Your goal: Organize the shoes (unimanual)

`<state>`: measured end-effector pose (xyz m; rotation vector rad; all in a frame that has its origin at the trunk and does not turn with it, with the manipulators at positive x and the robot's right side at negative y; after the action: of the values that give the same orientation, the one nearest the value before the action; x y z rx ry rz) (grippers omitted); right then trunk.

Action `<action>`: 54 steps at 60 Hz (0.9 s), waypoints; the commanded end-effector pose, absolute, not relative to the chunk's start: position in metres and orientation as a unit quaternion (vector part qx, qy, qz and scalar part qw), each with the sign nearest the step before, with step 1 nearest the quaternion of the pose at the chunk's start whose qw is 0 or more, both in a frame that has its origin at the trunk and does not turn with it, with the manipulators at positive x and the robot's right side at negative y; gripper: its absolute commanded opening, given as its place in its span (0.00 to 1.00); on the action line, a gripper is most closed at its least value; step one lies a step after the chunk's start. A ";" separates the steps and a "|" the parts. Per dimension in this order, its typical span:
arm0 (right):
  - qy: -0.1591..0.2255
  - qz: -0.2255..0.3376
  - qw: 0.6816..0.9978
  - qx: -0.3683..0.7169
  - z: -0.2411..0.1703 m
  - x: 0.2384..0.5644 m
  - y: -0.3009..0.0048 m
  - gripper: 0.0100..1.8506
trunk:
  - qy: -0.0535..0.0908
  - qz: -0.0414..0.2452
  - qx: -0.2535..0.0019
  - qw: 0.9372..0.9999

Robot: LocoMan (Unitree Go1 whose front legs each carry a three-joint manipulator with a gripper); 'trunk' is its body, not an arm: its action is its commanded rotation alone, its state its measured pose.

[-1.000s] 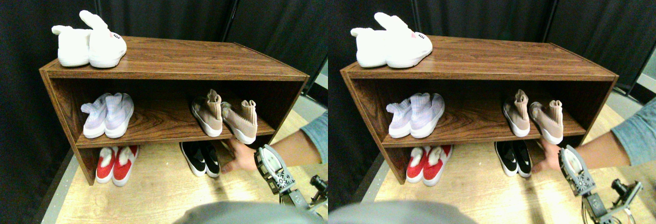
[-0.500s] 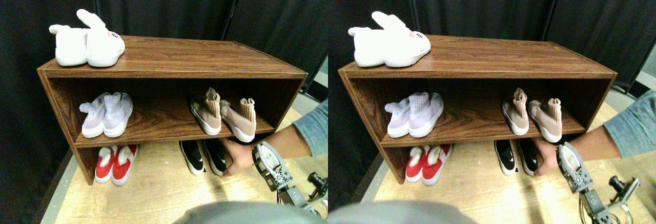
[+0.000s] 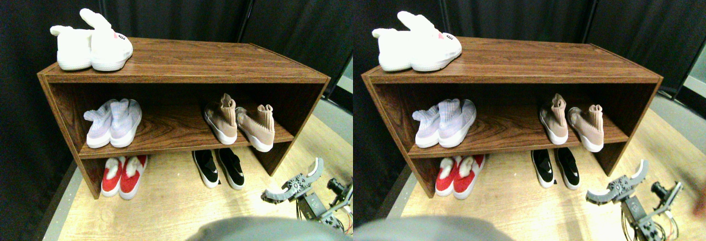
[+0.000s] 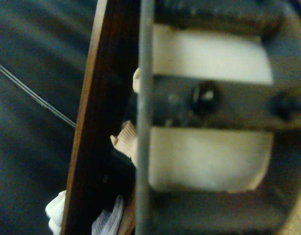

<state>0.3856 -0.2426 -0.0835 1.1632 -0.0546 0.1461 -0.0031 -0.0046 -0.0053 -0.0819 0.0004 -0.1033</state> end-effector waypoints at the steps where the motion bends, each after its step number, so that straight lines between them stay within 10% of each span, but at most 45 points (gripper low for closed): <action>1: -0.046 0.087 0.833 0.545 -0.073 0.389 -0.240 1.00 | 0.009 -0.051 -0.050 0.997; 54: 0.021 0.026 0.788 0.614 -0.107 0.476 -0.246 0.95 | 0.018 -0.033 -0.054 0.998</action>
<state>0.4694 -0.2461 -0.1068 1.3148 0.0496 0.0524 -0.0039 -0.0060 -0.0047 -0.0788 0.0146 -0.0820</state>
